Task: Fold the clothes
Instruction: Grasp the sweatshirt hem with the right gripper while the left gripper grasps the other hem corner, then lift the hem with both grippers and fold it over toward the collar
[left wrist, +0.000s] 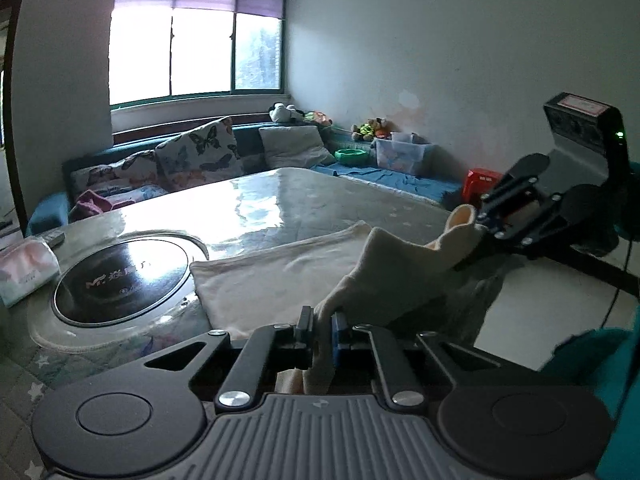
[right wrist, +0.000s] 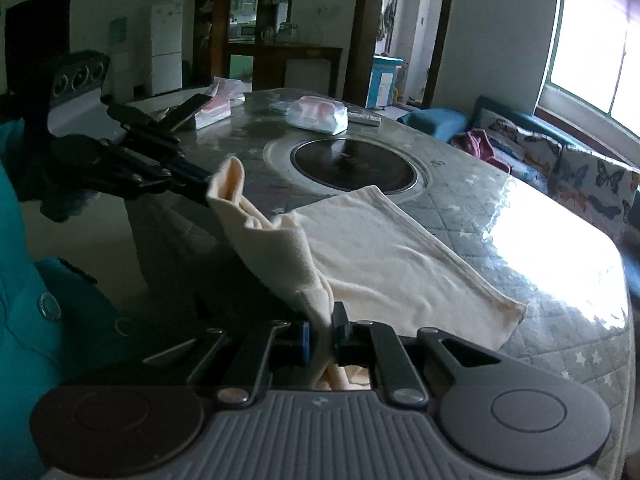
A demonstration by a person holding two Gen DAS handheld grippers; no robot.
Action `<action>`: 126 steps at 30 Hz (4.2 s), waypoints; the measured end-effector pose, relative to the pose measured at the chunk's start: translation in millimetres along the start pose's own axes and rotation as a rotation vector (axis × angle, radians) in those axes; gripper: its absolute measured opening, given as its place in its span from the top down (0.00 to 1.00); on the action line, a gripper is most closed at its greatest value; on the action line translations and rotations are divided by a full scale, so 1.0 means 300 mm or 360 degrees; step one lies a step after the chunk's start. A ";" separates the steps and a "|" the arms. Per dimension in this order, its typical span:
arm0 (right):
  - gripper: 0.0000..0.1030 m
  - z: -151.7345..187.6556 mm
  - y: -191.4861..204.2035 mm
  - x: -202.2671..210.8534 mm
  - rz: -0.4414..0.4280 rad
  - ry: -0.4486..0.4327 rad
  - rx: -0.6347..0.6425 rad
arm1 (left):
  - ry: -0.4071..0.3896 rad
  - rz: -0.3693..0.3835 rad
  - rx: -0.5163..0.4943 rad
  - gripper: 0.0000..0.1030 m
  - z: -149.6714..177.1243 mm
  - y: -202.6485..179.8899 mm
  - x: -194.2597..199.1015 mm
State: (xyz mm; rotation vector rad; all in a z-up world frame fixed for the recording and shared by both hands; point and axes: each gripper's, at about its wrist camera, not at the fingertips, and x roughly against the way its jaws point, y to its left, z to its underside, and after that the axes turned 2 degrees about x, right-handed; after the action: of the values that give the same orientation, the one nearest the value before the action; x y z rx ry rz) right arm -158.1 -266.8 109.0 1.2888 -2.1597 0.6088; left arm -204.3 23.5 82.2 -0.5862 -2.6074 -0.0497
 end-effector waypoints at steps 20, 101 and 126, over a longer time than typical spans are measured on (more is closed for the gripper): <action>0.80 -0.117 -0.552 -0.368 0.0099 0.0177 -0.0479 | 0.0186 -0.0116 0.0155 0.91 -0.194 0.338 -0.574; 0.89 -0.022 -0.465 -0.382 0.0418 -0.0086 -0.0678 | 0.0180 -0.0105 0.0527 0.83 -0.184 0.284 -0.551; 0.85 -0.105 -0.312 -0.519 0.0285 -0.0036 -0.0449 | 0.0184 -0.0142 0.0494 0.75 -0.157 0.261 -0.563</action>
State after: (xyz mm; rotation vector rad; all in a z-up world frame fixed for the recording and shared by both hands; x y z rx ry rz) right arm -6.5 -187.6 40.0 0.9653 -2.2985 0.3425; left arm -16.3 21.2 43.3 -0.3458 -2.4597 0.2792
